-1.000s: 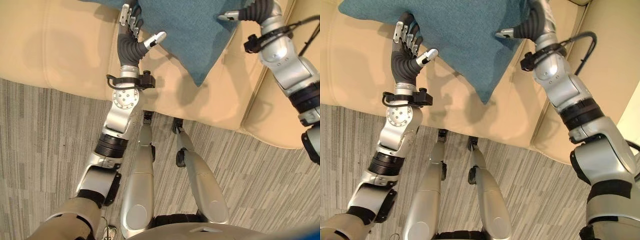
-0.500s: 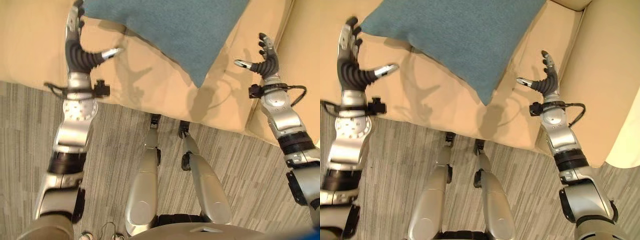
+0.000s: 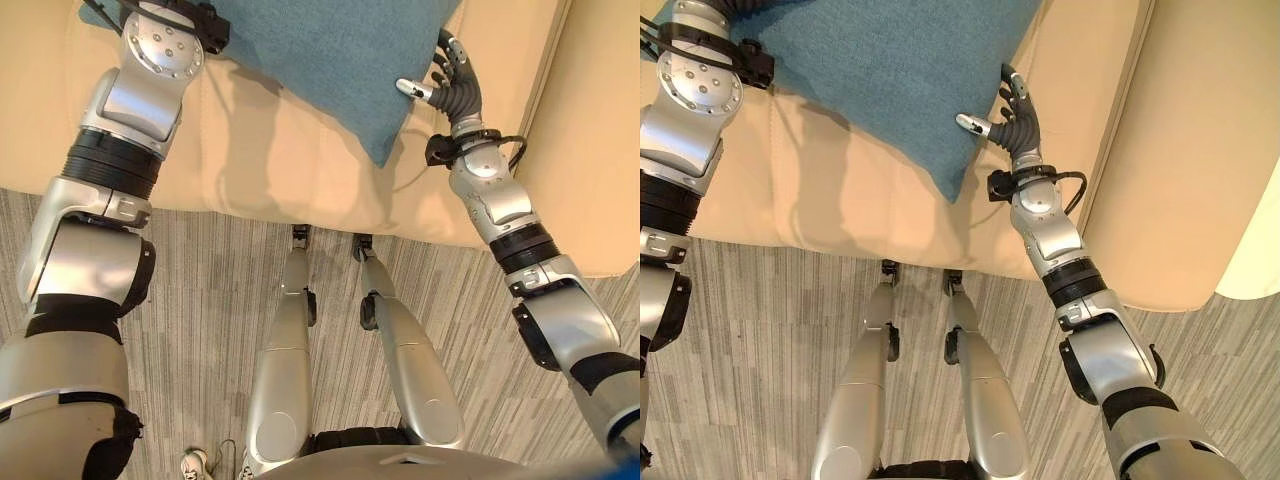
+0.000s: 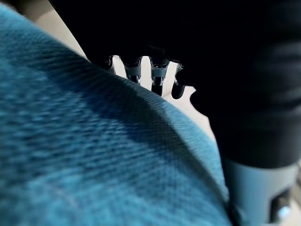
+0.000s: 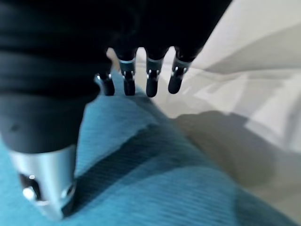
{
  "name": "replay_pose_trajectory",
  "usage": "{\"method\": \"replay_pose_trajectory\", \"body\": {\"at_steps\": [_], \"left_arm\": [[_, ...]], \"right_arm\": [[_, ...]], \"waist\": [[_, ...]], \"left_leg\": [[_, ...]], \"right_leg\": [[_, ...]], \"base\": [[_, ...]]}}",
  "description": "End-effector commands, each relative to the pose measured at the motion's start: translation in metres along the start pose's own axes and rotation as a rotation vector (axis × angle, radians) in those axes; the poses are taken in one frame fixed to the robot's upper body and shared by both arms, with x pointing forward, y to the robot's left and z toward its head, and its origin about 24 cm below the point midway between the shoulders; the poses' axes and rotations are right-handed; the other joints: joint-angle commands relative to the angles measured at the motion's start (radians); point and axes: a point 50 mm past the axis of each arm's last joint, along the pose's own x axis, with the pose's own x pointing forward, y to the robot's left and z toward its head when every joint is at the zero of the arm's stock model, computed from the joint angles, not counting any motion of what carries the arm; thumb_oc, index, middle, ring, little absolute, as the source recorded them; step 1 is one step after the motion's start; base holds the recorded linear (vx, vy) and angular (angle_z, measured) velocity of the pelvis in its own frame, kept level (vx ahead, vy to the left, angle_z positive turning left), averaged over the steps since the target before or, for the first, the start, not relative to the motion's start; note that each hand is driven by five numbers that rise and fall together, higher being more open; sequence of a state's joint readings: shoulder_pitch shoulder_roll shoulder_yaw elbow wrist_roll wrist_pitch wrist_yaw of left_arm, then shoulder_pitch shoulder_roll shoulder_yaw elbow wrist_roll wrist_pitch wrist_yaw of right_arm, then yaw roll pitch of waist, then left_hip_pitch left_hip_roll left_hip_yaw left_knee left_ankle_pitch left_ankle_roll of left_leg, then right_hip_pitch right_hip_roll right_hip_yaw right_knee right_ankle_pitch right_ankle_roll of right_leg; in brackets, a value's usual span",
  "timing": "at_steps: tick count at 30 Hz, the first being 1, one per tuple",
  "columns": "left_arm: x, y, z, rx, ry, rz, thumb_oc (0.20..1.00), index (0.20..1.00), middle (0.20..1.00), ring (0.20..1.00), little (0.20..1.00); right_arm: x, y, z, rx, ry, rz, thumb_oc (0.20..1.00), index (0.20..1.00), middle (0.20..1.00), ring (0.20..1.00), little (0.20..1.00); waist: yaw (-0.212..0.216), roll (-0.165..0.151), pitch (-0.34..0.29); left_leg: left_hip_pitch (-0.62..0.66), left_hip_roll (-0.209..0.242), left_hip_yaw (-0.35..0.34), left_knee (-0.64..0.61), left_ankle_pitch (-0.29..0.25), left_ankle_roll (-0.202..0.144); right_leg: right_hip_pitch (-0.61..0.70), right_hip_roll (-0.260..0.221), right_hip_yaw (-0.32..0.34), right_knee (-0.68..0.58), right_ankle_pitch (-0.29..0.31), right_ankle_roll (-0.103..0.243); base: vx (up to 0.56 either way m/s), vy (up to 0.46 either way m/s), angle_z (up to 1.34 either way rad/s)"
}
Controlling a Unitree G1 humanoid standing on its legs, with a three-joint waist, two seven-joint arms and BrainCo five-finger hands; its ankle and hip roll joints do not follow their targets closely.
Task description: Pick up all the scattered cushions and arrange them neatly on the sofa.
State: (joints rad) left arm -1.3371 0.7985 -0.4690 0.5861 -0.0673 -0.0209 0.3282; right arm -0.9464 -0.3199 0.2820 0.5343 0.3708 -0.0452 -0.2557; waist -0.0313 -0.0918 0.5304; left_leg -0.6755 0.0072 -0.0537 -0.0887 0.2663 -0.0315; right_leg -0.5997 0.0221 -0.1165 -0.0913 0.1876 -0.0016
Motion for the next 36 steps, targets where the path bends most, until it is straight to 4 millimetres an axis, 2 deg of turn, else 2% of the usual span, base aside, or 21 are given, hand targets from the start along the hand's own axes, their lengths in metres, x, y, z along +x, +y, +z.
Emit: {"method": "replay_pose_trajectory", "body": {"at_steps": [1,4,6,16,23,24,26,27,28,29,31,33,35,36], "left_arm": [[0.012,0.022,0.003,0.058,0.008,0.086,1.000,1.000,1.000,1.000,1.000],[0.016,0.042,-0.006,0.185,0.054,0.195,1.000,1.000,1.000,1.000,1.000],[0.014,0.043,-0.010,0.198,0.071,0.233,1.000,1.000,1.000,1.000,1.000],[0.003,0.049,-0.030,0.178,0.142,0.299,1.000,1.000,1.000,1.000,1.000],[-0.003,0.007,-0.037,0.093,0.192,0.107,1.000,1.000,1.000,1.000,1.000],[-0.007,-0.006,-0.036,0.056,0.192,0.052,1.000,1.000,1.000,1.000,1.000],[-0.011,-0.019,-0.034,-0.014,0.184,0.002,1.000,1.000,1.000,1.000,1.000],[-0.014,-0.027,-0.031,-0.050,0.179,-0.026,0.671,0.671,0.671,0.671,0.671],[-0.016,-0.034,-0.028,-0.088,0.169,-0.050,0.482,0.482,0.482,0.482,0.482],[-0.020,-0.045,-0.023,-0.171,0.161,-0.076,0.200,0.200,0.200,0.200,0.200],[-0.027,-0.058,-0.018,-0.263,0.158,-0.108,0.200,0.200,0.200,0.200,0.200],[-0.037,-0.077,-0.005,-0.413,0.135,-0.146,0.200,0.200,0.200,0.200,0.200],[-0.042,-0.082,-0.002,-0.462,0.133,-0.151,0.200,0.200,0.200,0.200,0.200],[-0.052,-0.091,0.004,-0.545,0.123,-0.156,0.200,0.200,0.200,0.200,0.200]], "right_arm": [[-0.005,-0.009,0.002,0.022,-0.031,0.001,1.000,1.000,1.000,1.000,1.000],[-0.010,0.000,-0.003,0.023,-0.021,0.041,1.000,1.000,1.000,1.000,1.000],[-0.009,0.007,-0.003,0.016,-0.025,0.059,1.000,1.000,1.000,1.000,1.000],[-0.008,0.010,-0.002,0.021,-0.034,0.051,1.000,1.000,1.000,1.000,1.000],[-0.007,0.022,0.008,0.058,-0.068,0.087,1.000,1.000,1.000,1.000,1.000],[-0.006,0.026,0.012,0.066,-0.080,0.100,1.000,1.000,1.000,1.000,1.000],[-0.005,0.029,0.017,0.061,-0.096,0.112,1.000,1.000,1.000,1.000,1.000],[-0.005,0.030,0.019,0.060,-0.102,0.116,0.580,0.580,0.580,0.580,0.580],[-0.003,0.031,0.022,0.060,-0.114,0.119,0.385,0.385,0.385,0.385,0.385],[-0.002,0.031,0.026,0.057,-0.127,0.119,0.200,0.200,0.200,0.200,0.200],[-0.003,0.031,0.028,0.062,-0.135,0.114,0.200,0.200,0.200,0.200,0.200],[-0.001,0.030,0.035,0.060,-0.162,0.094,0.200,0.200,0.200,0.200,0.200],[-0.001,0.029,0.036,0.060,-0.168,0.085,0.200,0.200,0.200,0.200,0.200],[-0.002,0.026,0.038,0.052,-0.181,0.068,0.200,0.200,0.200,0.200,0.200]], "waist": [[-0.019,0.018,-0.010],[-0.019,0.023,-0.010],[-0.012,0.027,-0.010],[-0.011,0.033,-0.010],[-0.026,0.034,-0.010],[-0.029,0.034,-0.010],[-0.031,0.036,-0.010],[-0.033,0.038,-0.010],[-0.034,0.039,-0.010],[-0.037,0.039,-0.010],[-0.040,0.042,-0.010],[-0.042,0.046,-0.010],[-0.042,0.048,-0.010],[-0.043,0.048,-0.010]], "left_leg": [[0.067,-0.031,0.032,0.001,-0.135,-0.024],[0.043,-0.032,0.036,0.001,-0.136,-0.026],[0.047,-0.034,0.039,0.001,-0.138,-0.027],[0.045,-0.033,0.050,0.003,-0.143,-0.025],[0.006,-0.038,0.048,0.014,-0.133,-0.022],[-0.009,-0.039,0.049,0.018,-0.132,-0.021],[-0.021,-0.040,0.049,0.019,-0.132,-0.020],[-0.027,-0.040,0.051,0.020,-0.130,-0.019],[-0.035,-0.039,0.052,0.023,-0.129,-0.019],[-0.044,-0.040,0.055,0.026,-0.127,-0.019],[-0.044,-0.040,0.056,0.026,-0.126,-0.020],[-0.045,-0.043,0.061,0.029,-0.125,-0.019],[-0.041,-0.042,0.062,0.030,-0.126,-0.020],[-0.036,-0.041,0.065,0.034,-0.125,-0.020]], "right_leg": [[0.016,-0.081,0.007,0.004,0.030,0.083],[-0.010,-0.082,0.009,0.004,0.033,0.087],[-0.012,-0.081,0.010,0.004,0.030,0.086],[-0.017,-0.082,0.005,0.006,0.027,0.081],[-0.058,-0.090,0.013,0.022,0.037,0.082],[-0.071,-0.092,0.015,0.025,0.039,0.081],[-0.085,-0.093,0.016,0.026,0.042,0.080],[-0.092,-0.094,0.016,0.027,0.043,0.080],[-0.100,-0.095,0.016,0.029,0.045,0.080],[-0.110,-0.095,0.017,0.032,0.047,0.080],[-0.115,-0.093,0.020,0.034,0.046,0.078],[-0.118,-0.093,0.019,0.037,0.048,0.075],[-0.116,-0.092,0.018,0.039,0.045,0.073],[-0.114,-0.093,0.017,0.043,0.042,0.069]], "base": [[0.04,0.036,-0.02],[0.03,0.009,-0.07],[0.03,0.006,-0.06],[0.00,0.000,0.00],[-0.02,0.007,0.00],[-0.03,0.014,-0.02],[-0.02,0.008,0.00],[0.00,0.000,0.00],[-0.03,0.012,-0.02],[-0.03,0.006,-0.07],[-0.03,0.004,-0.08],[-0.05,-0.009,-0.02],[-0.04,-0.009,0.01],[-0.05,-0.018,0.01]]}}
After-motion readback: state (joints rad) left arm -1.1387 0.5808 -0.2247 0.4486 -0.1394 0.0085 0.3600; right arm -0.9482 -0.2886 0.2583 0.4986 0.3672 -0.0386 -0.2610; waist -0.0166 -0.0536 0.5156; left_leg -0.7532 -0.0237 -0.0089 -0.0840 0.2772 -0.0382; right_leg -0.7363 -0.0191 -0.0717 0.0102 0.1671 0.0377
